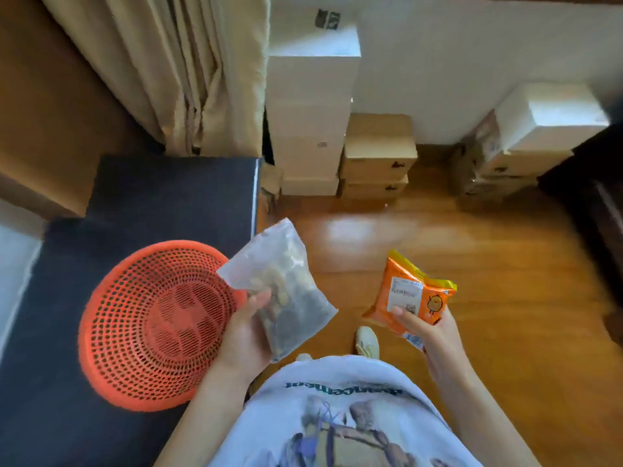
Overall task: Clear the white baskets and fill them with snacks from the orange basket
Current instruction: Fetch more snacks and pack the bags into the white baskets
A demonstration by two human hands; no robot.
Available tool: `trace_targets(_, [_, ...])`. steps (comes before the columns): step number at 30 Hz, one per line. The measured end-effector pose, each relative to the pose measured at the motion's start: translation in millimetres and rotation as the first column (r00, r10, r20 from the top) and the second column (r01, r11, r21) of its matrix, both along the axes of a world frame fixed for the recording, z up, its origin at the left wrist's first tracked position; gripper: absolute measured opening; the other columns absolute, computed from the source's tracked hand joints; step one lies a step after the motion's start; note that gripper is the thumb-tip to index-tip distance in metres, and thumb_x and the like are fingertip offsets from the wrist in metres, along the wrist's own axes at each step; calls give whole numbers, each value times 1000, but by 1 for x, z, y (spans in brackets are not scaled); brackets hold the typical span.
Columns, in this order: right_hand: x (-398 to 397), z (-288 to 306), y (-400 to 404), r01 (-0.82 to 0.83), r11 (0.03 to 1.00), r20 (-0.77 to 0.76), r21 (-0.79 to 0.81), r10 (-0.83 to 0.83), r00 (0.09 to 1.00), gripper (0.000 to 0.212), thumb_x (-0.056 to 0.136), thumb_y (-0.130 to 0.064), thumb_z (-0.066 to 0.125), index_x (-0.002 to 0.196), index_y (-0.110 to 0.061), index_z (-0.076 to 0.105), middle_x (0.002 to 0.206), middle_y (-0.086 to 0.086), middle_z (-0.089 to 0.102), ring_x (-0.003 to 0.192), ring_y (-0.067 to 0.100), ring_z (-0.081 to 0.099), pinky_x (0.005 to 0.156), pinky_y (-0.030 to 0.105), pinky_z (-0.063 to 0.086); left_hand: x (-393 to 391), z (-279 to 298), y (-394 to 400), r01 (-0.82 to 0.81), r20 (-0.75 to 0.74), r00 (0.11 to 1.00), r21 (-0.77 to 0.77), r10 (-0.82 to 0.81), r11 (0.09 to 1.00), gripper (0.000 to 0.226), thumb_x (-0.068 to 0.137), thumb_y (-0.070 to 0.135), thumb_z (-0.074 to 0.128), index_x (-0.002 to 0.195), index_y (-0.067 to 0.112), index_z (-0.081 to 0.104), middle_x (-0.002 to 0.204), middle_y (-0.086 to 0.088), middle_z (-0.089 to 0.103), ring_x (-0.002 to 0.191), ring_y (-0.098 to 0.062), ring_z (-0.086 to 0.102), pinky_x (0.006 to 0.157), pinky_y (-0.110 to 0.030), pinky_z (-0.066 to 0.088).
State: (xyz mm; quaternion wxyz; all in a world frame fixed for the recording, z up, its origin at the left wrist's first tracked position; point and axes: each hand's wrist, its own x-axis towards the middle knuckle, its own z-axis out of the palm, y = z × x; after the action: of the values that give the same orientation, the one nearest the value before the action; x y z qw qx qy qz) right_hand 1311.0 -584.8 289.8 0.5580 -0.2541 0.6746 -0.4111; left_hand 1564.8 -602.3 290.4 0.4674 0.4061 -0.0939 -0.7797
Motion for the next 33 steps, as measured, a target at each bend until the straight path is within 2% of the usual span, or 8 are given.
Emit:
trace_targets(4, [-47,-4,50,267,964,34,5,-267,963,41,61,-19,78,98,-27,62,90,-6,73,78,12,71,62,27,53,-66,11,-5,314,29,949,31,-315,949,89,22,44,93,103,19,66,89,-4,74,79,-20,72,61,-34,59])
trace_targets(7, [-80,-9,85,446,895,49,2,-446,894,31,65,-27,73,93,-29,62,87,-11,71,74,10,70,56,24,52,-128,14,-5,467,140,872,47,-469,883,82,20,39,94,96,26,68,87,0,74,77,-17,71,64,-33,60])
trace_targets(13, [-169,-21,173,743,670,84,16,-741,666,30,61,-34,70,88,-28,60,74,-15,72,63,2,70,49,19,52,-275,15,28,731,329,623,78,-710,678,80,44,27,79,118,12,53,95,-6,71,82,-22,69,68,-34,57])
trace_targets(17, [-243,-24,243,852,523,85,18,-850,520,34,56,-38,71,87,-28,62,71,-26,71,67,-4,68,64,24,50,-382,15,75,808,382,495,129,-781,575,79,41,28,78,115,11,54,95,-9,69,83,-27,67,79,-44,55])
trace_targets(22, [-326,-24,324,936,351,53,-2,-935,350,28,64,-36,74,90,-33,63,79,-23,71,77,-2,68,66,20,52,-500,14,133,885,431,328,171,-841,432,67,56,22,70,117,0,51,81,-10,64,63,-21,67,49,-30,53])
trace_targets(25, [-364,-28,358,964,264,39,8,-964,264,22,71,-29,74,91,-33,64,90,-19,70,85,3,67,69,23,52,-552,15,155,912,445,277,159,-852,379,71,58,23,69,123,0,50,96,-16,64,77,-28,65,57,-34,55])
trace_targets(29, [-401,-33,387,986,161,39,42,-986,159,23,74,-30,72,93,-34,60,94,-17,66,91,8,64,68,26,51,-606,14,170,934,446,220,159,-868,319,66,61,19,68,123,1,52,100,-17,63,81,-30,64,73,-40,55])
trace_targets(33, [-437,-37,405,995,78,43,61,-996,75,24,75,-27,72,94,-34,61,95,-14,69,91,13,66,74,35,54,-659,4,180,958,475,152,145,-867,247,36,74,9,64,109,6,57,96,-16,64,79,-27,65,65,-35,55])
